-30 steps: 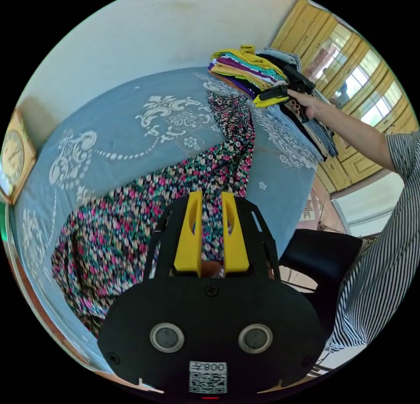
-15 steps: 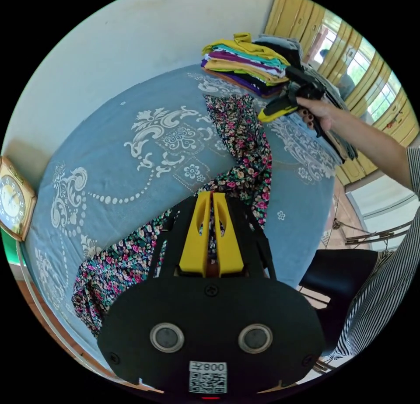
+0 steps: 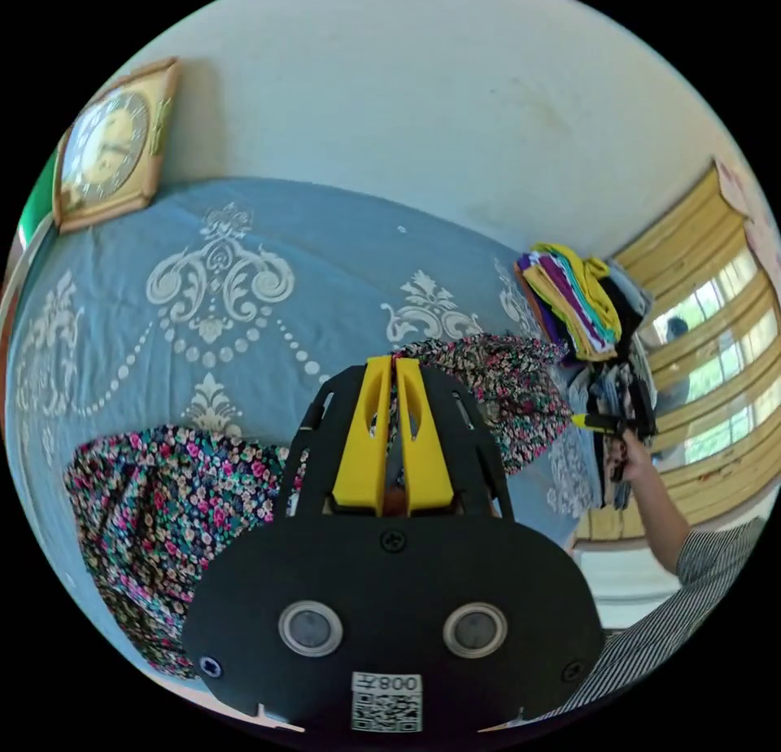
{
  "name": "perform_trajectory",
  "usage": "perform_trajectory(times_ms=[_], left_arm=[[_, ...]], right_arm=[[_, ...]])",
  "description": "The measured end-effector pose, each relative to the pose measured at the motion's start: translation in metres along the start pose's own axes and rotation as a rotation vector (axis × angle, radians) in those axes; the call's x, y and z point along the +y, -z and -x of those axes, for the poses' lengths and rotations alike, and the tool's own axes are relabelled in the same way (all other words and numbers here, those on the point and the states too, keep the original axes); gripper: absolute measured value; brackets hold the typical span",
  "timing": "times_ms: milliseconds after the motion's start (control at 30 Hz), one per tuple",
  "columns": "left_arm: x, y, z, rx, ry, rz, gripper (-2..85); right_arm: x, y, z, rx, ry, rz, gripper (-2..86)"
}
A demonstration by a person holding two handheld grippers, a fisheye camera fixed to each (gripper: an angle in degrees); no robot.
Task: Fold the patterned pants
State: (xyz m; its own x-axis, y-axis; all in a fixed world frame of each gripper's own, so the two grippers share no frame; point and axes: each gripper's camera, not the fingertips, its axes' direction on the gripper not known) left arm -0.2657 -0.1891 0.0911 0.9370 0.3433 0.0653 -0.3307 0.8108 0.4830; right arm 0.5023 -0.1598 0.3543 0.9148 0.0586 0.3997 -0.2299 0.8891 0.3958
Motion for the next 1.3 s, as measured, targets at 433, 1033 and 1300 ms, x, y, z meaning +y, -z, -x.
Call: perform_trajectory(times_ms=[433,1033,1300], left_arm=[[0.181,0.162,0.08,-0.448,0.391,-0.009,7.9],[0.23,0.28,0.108,-0.58,0.547,-0.008,1.6],[0.251,0.281,0.133,-0.607,0.574,0.179,3.9]], right_arm=[[0.044,0.005,-0.033,0.064,-0.071,0.024,0.0],[0.082,0.042,0.029,0.206,-0.032,0.026,0.1],[0.115,-0.012,0.01,0.218,-0.156,0.241,0.1]])
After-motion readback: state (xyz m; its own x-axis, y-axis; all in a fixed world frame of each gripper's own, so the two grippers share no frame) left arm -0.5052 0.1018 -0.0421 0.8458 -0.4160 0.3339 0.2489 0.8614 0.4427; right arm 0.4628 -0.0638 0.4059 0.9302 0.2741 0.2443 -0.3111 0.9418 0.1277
